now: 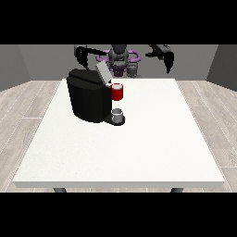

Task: Insert the coffee pod into the coffee machine and close the lid

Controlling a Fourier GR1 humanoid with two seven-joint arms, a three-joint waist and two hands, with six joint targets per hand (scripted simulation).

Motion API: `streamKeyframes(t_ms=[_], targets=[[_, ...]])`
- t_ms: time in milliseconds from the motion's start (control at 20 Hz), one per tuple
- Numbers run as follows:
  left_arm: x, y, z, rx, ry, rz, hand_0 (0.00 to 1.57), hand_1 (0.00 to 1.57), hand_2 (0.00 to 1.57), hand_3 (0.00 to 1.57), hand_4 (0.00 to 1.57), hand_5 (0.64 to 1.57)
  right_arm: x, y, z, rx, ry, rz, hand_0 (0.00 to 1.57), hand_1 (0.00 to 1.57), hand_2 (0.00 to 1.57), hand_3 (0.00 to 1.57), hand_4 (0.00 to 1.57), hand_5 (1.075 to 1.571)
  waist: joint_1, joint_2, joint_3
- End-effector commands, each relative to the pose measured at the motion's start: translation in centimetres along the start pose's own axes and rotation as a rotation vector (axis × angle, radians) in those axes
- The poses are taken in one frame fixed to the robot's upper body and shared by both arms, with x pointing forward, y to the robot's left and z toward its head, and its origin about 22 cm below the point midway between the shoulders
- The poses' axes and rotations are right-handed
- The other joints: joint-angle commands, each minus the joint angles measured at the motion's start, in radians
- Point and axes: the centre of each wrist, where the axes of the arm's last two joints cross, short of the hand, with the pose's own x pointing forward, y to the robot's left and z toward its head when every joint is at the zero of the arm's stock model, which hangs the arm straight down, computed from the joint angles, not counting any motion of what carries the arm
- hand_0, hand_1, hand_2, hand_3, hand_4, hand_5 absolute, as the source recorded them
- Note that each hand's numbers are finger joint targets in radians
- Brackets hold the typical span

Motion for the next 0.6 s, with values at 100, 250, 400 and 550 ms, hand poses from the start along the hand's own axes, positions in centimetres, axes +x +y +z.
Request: streamKeyframes(t_ms=[100,250,400,550], targets=[[1.1,-1.6,0.8,0.012,-0.040,-0.012,0.00,0.00,0.00,0.00,0.00,1.571,-0.3,1.1,-1.8,-0.004,-0.002,0.011,0.00,0.00,0.00,0.00,0.00,1.571,0.011,0.045,0.0000],[1.8,-1.4,1.6,0.023,-0.012,-0.026,0.00,0.00,0.00,0.00,0.00,1.571,-2.2,0.9,-0.8,0.029,0.031,0.036,0.00,0.00,0.00,0.00,0.00,1.571,0.000,0.025,0.0001],[1.1,1.3,1.9,0.059,-0.066,-0.016,0.00,0.00,0.00,0.00,0.00,1.571,-0.2,2.8,-2.3,0.074,-0.015,0.066,0.00,0.00,0.00,0.00,0.00,1.571,-0.029,0.068,-0.0002],[2.5,1.7,2.2,0.007,-0.067,-0.016,0.00,0.00,0.00,0.00,0.00,1.571,0.8,0.9,-3.8,0.025,-0.022,0.054,0.00,0.00,0.00,0.00,0.00,1.571,0.029,0.086,-0.0001]])
